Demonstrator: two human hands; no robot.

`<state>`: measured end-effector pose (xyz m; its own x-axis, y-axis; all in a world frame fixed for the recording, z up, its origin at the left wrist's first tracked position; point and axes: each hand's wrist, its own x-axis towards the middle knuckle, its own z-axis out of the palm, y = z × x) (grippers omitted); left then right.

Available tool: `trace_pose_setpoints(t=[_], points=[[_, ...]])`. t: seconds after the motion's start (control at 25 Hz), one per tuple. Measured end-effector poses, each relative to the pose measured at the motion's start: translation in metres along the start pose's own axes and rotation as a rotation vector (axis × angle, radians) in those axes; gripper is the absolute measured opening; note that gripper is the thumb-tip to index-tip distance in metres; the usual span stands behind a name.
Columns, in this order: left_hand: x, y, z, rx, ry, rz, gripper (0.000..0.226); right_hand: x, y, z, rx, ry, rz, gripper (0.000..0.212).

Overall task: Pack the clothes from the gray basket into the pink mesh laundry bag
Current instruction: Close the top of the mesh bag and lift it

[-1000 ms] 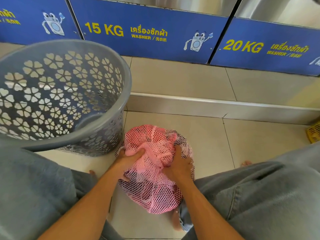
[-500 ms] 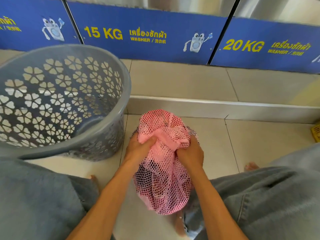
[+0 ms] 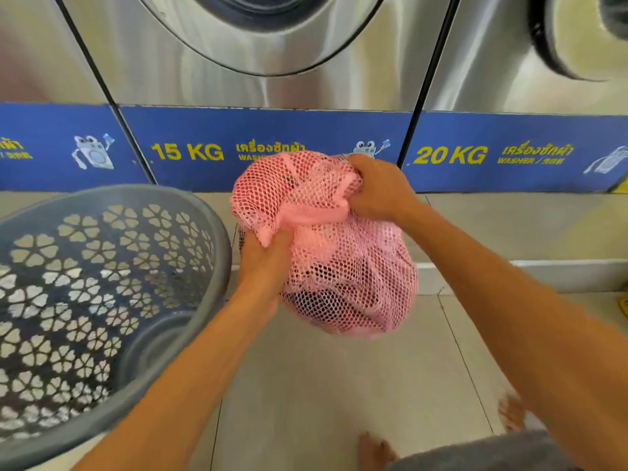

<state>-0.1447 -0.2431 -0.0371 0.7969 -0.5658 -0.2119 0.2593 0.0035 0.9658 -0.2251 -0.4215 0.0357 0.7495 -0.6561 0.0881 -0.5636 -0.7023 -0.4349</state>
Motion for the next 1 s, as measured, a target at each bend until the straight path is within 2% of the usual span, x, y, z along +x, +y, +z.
trace_pose_setpoints(t=[0.12,0.24,0.32,0.4,0.52,0.6,0.72,0.88,1.0], points=[[0.049,0.003,0.019,-0.143,0.105,-0.028,0.057,0.065,-0.008,0.0,-0.017,0.065,-0.115,0.036],[0.097,0.01,0.039,-0.275,0.237,-0.039,0.057,0.12,-0.015,0.014,-0.021,0.123,-0.147,0.043],[0.13,0.005,0.05,-0.316,0.281,-0.125,0.057,0.148,-0.012,0.031,0.003,0.139,-0.105,0.044],[0.153,-0.006,0.053,-0.261,0.244,-0.29,0.055,0.164,-0.005,0.054,0.005,0.062,-0.053,0.045],[0.174,-0.021,0.044,-0.025,0.174,-0.432,0.046,0.152,0.012,0.091,0.002,-0.096,-0.021,0.054],[0.189,-0.02,0.04,0.086,0.165,-0.458,0.04,0.131,0.027,0.116,-0.011,-0.06,-0.026,0.057],[0.193,-0.008,0.038,0.332,0.104,-0.479,0.039,0.097,0.042,0.143,-0.122,-0.01,-0.024,0.05],[0.182,0.002,0.032,0.949,-0.096,-0.292,0.036,0.076,0.05,0.165,-0.062,-0.117,0.022,0.063],[0.171,0.027,0.027,1.407,-0.238,-0.146,0.043,0.072,0.046,0.168,-0.11,-0.149,0.056,0.056]])
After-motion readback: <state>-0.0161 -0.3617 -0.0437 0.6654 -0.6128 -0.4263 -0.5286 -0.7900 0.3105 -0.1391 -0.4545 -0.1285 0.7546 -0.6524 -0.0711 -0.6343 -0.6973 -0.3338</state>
